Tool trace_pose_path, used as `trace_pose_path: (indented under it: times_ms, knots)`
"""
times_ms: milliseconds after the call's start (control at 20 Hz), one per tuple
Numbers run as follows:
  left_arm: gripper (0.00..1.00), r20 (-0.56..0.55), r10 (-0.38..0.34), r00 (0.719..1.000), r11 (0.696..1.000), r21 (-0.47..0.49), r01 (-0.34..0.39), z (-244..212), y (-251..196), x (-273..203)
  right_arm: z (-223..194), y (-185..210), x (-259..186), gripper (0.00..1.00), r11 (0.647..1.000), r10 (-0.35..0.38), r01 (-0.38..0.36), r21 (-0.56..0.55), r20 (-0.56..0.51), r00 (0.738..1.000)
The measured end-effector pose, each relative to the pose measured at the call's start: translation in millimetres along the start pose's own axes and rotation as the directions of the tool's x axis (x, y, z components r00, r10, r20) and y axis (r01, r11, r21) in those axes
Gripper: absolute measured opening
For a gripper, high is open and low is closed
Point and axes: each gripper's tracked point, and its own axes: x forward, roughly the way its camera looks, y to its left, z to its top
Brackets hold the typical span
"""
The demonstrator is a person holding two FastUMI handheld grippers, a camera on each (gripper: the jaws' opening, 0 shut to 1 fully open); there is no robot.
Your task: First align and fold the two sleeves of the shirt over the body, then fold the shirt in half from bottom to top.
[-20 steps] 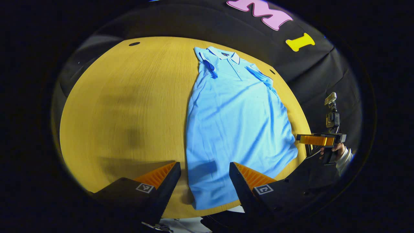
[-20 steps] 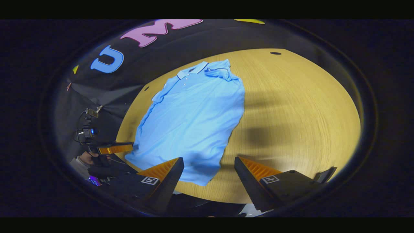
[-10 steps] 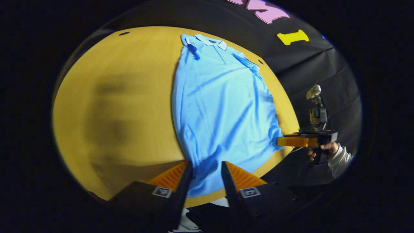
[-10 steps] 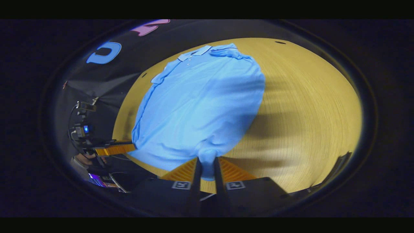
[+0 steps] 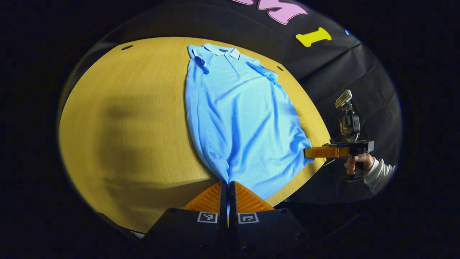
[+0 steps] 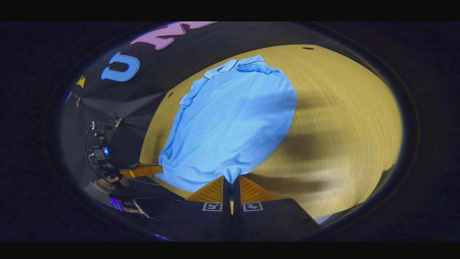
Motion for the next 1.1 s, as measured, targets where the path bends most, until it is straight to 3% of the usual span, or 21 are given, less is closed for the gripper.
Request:
trace_pose_path:
  times_ms: [50,200,250,450,500,550,650,700,800,850,950,1000,1100]
  knots:
    - [0.06,0.022,-0.009,1.0,1.0,0.004,0.009,8,-3,-4,10,6,-2,0.0,0.999,0.029,-0.029,0.013,0.029,0.999]
    - [0.06,0.097,-0.023,0.995,1.0,0.018,0.021,44,-9,-17,40,16,-11,0.12,0.996,0.087,-0.09,0.021,0.111,0.99]
    - [0.06,0.12,-0.02,0.993,1.0,0.026,0.017,56,-9,-20,52,17,-13,0.06,0.996,0.091,-0.094,0.014,0.145,0.985]
    - [0.06,0.204,0.009,0.979,0.998,0.06,-0.022,111,-12,-22,118,23,-25,0.12,0.993,0.107,-0.115,0.009,0.306,0.946]
    - [0.06,0.235,0.02,0.972,0.998,0.061,-0.035,132,-11,-23,139,24,-28,0.0,0.994,0.105,-0.11,-0.002,0.339,0.935]
    - [0.06,0.27,0.024,0.962,0.997,0.059,-0.041,154,-12,-21,160,23,-30,0.06,0.995,0.097,-0.096,-0.023,0.368,0.925]
    - [0.06,0.34,0.036,0.94,0.997,0.053,-0.057,199,-14,-22,206,26,-33,0.06,0.995,0.091,-0.067,-0.073,0.422,0.902]
    - [0.11,0.358,0.046,0.933,0.996,0.058,-0.071,221,-13,-19,228,29,-34,0.06,0.993,0.097,-0.059,-0.099,0.445,0.89]
    - [0.06,0.385,0.083,0.919,0.988,0.085,-0.125,260,-8,-13,268,35,-29,0.06,0.989,0.11,-0.048,-0.143,0.471,0.875]
    - [0.06,0.396,0.106,0.912,0.982,0.102,-0.158,282,-3,-7,289,37,-24,0.09,0.985,0.115,-0.038,-0.167,0.482,0.869]
    - [0.06,0.412,0.157,0.898,0.97,0.107,-0.219,320,7,7,323,43,-11,0.06,0.98,0.118,-0.022,-0.196,0.492,0.862]
    - [0.06,0.422,0.173,0.89,0.967,0.1,-0.235,341,9,12,343,44,-2,0.12,0.978,0.113,-0.009,-0.208,0.494,0.862]
    - [0.06,0.453,0.206,0.867,0.954,0.106,-0.282,380,20,25,381,41,19,0.12,0.97,0.097,0.033,-0.241,0.506,0.857]
